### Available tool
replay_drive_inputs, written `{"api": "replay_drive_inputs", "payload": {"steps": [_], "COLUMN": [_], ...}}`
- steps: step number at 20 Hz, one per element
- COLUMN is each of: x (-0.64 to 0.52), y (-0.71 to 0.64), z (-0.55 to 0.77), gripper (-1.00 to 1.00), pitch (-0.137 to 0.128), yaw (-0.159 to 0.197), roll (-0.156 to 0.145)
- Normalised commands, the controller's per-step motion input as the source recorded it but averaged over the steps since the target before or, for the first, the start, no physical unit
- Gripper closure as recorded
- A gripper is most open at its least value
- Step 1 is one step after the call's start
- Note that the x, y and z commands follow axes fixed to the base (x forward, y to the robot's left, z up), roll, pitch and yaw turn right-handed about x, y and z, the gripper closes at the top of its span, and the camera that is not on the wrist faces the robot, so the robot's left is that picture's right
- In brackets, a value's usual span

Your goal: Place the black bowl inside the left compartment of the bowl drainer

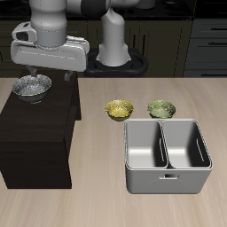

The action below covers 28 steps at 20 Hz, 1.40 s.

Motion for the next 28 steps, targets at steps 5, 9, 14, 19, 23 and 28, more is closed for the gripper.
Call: {"api": "replay_drive_inputs", "payload": {"steps": [5,9,14,19,23,28], "x": [-0.03,-0.04,-0.03,-0.02,-0.04,-0.07], "y": [0.06,0.07,-0.02,-0.13,-0.04,0.08], "z": [-0.36,-0.3,-0.2,-0.22,-0.13,0.03], "gripper": [-1.0,-1.0,-1.0,1.0,1.0,1.0], "pitch": [0.04,0.032,0.026,0.02,0.008,-0.005], "yaw": [-0.014,-0.002,-0.011,-0.019,0.009,0.005], "roll": [0.02,0.01,0.008,-0.032,0.008,0.018]}}
